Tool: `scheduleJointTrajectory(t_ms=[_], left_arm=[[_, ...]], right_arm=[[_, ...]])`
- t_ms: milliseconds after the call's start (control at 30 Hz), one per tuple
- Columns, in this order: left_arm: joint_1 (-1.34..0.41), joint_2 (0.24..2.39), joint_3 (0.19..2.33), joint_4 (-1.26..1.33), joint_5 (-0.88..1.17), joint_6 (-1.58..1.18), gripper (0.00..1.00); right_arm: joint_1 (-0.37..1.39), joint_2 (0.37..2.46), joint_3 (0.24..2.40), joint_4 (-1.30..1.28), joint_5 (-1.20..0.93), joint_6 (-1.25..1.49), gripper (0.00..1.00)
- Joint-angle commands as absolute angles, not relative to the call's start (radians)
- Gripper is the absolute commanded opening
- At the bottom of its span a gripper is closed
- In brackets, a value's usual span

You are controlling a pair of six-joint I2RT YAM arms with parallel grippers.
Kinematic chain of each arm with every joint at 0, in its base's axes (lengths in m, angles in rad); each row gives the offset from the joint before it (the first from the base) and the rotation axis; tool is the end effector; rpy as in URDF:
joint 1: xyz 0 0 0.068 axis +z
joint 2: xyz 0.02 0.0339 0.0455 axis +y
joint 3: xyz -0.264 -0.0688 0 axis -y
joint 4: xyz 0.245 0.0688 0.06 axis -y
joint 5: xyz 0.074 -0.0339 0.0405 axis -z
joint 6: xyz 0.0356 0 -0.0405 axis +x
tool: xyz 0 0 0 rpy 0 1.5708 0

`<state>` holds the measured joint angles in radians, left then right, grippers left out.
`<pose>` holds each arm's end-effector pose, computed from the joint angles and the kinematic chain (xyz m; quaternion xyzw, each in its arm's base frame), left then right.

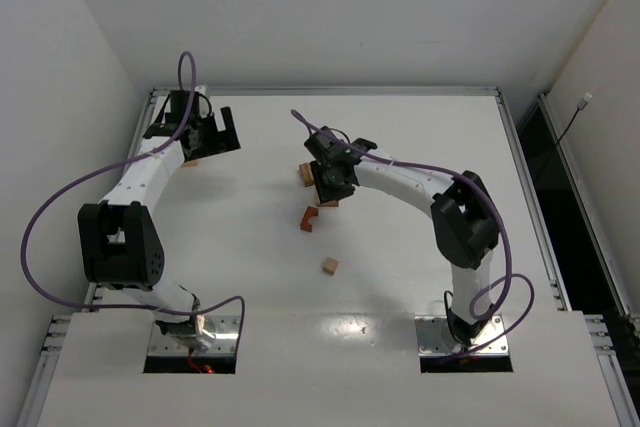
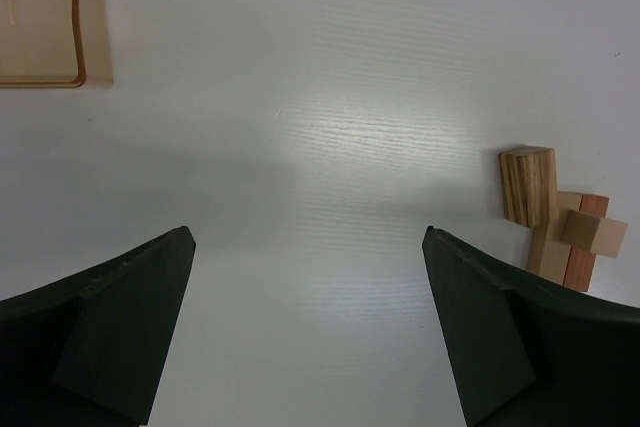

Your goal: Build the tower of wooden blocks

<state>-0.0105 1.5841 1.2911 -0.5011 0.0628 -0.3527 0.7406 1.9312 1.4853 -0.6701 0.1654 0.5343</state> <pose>0.3521 -0.0059 0.2860 -0.1458 0.9136 -0.0969 0.3670 0.3050 0.2709 0.2110 -0.0814 0.9677 0.0690 0.2284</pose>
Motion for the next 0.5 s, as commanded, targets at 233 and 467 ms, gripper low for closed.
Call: scheduleJointTrajectory(t_ms=[233,467], left_arm=[[0.003,1.591,1.302,-0.472,0.057,-0.367,0.97],[0.003,1.600,1.302,-0.472,0.057,-0.367,0.97]], right_arm=[[0.721,2.029,1.574,-0.744,0.160,0.681,0.00],[0.692,2.071,1.627,-0.762,0.150,0.706,0.00]])
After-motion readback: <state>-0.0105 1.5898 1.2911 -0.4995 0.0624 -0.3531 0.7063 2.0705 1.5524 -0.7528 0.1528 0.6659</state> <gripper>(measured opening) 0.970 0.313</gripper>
